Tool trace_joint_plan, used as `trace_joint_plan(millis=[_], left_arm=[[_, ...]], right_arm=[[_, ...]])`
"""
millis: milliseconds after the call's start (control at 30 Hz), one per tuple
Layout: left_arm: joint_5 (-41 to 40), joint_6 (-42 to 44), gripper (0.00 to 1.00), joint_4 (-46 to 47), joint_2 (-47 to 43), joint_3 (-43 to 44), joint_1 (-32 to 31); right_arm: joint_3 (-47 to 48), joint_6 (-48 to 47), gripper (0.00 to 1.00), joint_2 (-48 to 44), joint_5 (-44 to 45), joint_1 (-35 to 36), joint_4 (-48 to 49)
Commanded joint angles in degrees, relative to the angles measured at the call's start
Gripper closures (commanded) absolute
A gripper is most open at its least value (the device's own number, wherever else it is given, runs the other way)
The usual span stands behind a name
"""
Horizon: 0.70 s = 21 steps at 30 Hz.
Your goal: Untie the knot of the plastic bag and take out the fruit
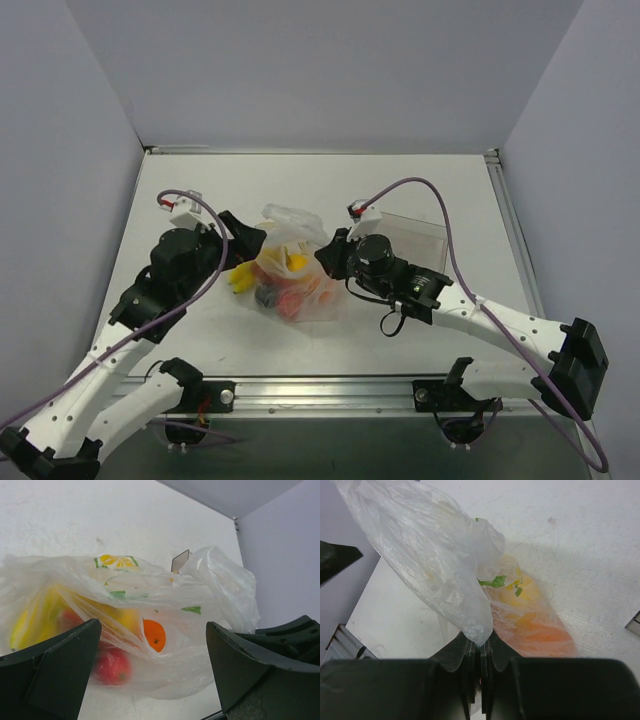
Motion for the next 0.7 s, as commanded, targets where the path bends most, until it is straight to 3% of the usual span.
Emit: trace_joint_plan(millis=[0,267,667], left_arm=[[-10.29,-4.47,0.03,-0.93,3.89,-0.88,-6.07],[-25.41,-5.61,0.03,1.27,10.3,-1.32,-19.28],[-37.38,-8.61,0.02,4.87,22.61,-2.02,-20.78]], right_arm=[[-0.32,-0.58,1.0,0.31,2.41,1.42,3.96],[-0.23,-1.99,1.0,-0.66,4.78,3.88,3.88],[-0.85,-2.43,1.0,-1.01,4.96,6.78,4.49]])
